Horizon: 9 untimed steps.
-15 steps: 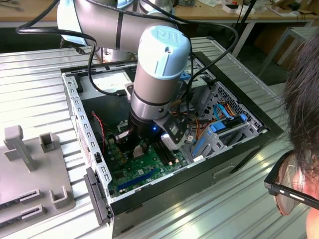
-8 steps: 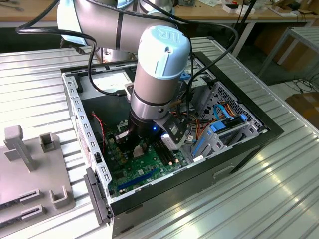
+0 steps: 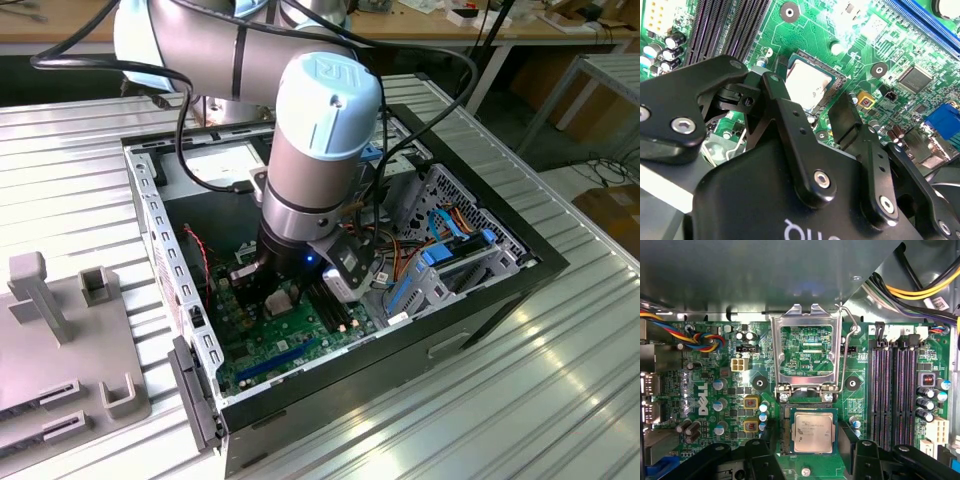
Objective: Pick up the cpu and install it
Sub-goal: 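Place the cpu into insertion slot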
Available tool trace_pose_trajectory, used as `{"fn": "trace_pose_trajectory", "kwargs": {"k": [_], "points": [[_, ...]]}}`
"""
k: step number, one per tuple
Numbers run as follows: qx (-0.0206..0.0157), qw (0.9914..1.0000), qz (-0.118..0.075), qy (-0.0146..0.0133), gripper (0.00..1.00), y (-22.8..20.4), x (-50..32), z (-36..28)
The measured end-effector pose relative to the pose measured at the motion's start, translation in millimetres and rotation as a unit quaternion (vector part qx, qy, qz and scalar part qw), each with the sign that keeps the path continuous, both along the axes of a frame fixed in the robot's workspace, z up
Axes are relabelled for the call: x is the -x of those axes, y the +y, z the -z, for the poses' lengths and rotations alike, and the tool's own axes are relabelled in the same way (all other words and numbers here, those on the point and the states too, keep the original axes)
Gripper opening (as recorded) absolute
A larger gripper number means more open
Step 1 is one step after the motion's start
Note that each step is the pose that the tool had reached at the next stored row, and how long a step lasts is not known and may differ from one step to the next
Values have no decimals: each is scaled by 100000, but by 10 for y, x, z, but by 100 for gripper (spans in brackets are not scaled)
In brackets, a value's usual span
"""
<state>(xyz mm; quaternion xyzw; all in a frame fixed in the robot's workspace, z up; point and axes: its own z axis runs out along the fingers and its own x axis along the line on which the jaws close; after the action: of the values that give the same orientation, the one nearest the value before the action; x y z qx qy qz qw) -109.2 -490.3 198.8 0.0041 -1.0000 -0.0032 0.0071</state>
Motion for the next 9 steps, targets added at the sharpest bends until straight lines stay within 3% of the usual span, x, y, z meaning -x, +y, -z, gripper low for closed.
{"fn": "trace_pose_trajectory", "kwargs": {"k": [9], "points": [[2, 100000, -1, -6, 61, 0, 6, 0]]}}
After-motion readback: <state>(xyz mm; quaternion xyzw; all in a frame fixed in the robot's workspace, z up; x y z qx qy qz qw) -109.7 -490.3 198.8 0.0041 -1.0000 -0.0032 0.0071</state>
